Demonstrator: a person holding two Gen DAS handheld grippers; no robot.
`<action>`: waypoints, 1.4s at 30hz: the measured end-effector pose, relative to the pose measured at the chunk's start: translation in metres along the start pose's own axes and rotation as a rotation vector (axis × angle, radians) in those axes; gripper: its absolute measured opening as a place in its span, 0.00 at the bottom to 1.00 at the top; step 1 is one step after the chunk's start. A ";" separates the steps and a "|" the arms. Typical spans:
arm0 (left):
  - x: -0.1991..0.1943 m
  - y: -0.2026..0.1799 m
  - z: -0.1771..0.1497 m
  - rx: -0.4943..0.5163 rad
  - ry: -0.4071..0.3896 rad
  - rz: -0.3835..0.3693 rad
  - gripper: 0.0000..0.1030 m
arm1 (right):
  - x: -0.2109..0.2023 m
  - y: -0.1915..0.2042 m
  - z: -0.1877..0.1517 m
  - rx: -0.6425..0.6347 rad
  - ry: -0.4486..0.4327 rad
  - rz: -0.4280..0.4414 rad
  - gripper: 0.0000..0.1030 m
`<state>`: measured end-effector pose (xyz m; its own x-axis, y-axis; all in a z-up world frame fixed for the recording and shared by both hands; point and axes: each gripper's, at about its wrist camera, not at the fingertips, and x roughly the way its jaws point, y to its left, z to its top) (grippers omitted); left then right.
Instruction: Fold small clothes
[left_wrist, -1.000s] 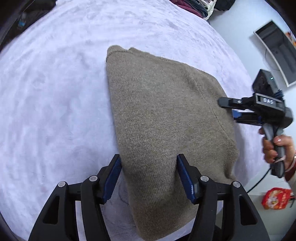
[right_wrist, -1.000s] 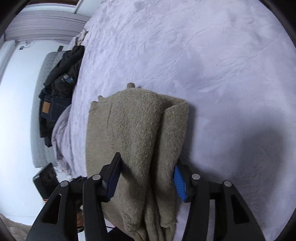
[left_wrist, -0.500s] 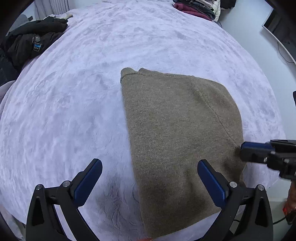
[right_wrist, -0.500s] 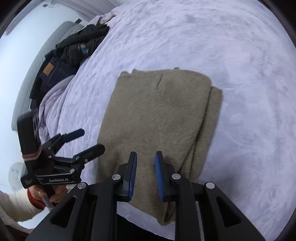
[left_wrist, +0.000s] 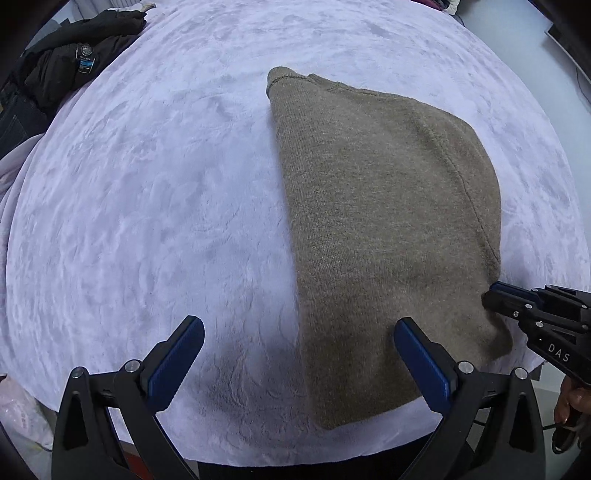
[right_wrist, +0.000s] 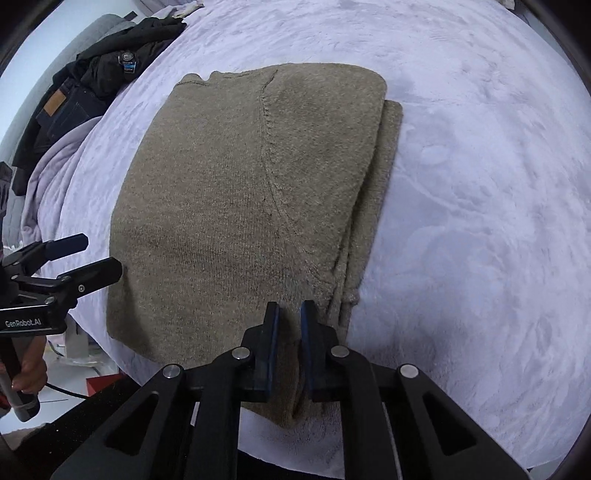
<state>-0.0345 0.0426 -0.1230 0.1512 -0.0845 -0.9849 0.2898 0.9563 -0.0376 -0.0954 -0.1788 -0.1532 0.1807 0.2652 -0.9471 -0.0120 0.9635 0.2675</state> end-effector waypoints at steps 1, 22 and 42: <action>-0.003 -0.001 -0.001 0.001 -0.001 -0.001 1.00 | -0.001 -0.002 -0.003 0.011 0.014 -0.018 0.14; -0.056 -0.003 0.001 -0.030 0.039 0.039 1.00 | -0.073 0.034 0.011 0.148 0.035 -0.055 0.77; -0.080 -0.001 0.013 -0.063 0.024 0.043 1.00 | -0.100 0.057 0.038 0.186 -0.038 -0.167 0.81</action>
<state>-0.0348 0.0448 -0.0423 0.1392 -0.0370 -0.9896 0.2236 0.9747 -0.0050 -0.0765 -0.1520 -0.0369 0.2017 0.0981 -0.9745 0.2013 0.9696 0.1393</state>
